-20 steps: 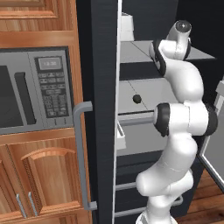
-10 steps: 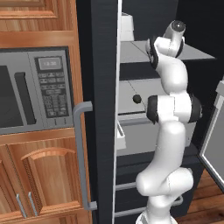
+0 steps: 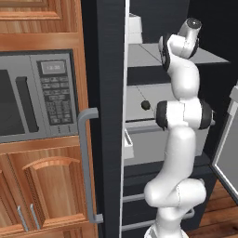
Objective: Move the bell pepper and bread from the top shelf to the second highest shelf to make space. Then, place the pitcher from the counter on the cleared top shelf.
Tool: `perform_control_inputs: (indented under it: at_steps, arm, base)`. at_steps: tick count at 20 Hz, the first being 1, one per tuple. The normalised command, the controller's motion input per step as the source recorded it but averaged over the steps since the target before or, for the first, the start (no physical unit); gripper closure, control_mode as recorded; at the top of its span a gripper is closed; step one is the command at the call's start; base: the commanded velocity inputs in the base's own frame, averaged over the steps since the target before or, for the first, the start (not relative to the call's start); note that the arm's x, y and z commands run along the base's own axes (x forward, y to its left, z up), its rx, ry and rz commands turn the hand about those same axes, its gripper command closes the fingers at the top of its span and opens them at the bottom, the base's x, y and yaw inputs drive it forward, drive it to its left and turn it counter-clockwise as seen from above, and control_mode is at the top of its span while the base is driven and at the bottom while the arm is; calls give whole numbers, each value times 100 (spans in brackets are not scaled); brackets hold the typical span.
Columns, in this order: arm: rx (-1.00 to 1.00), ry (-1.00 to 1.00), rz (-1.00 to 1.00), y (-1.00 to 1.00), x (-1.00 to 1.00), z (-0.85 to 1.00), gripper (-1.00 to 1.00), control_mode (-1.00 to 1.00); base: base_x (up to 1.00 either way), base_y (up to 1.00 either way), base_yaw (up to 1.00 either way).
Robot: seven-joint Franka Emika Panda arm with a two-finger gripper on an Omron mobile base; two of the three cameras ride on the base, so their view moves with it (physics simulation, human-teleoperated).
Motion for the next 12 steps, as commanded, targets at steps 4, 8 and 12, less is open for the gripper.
perform_control_inputs:
  at_steps: [4,8,12]
  arm:
    - [0,-17,0,0,-88,-34,100,-100]
    - [0,-8,0,0,-100,24,100,-100]
    - [-7,0,0,4,-100,6,100,-100]
  base:
    - [0,0,0]
    - [0,0,0]
    - [0,0,0]
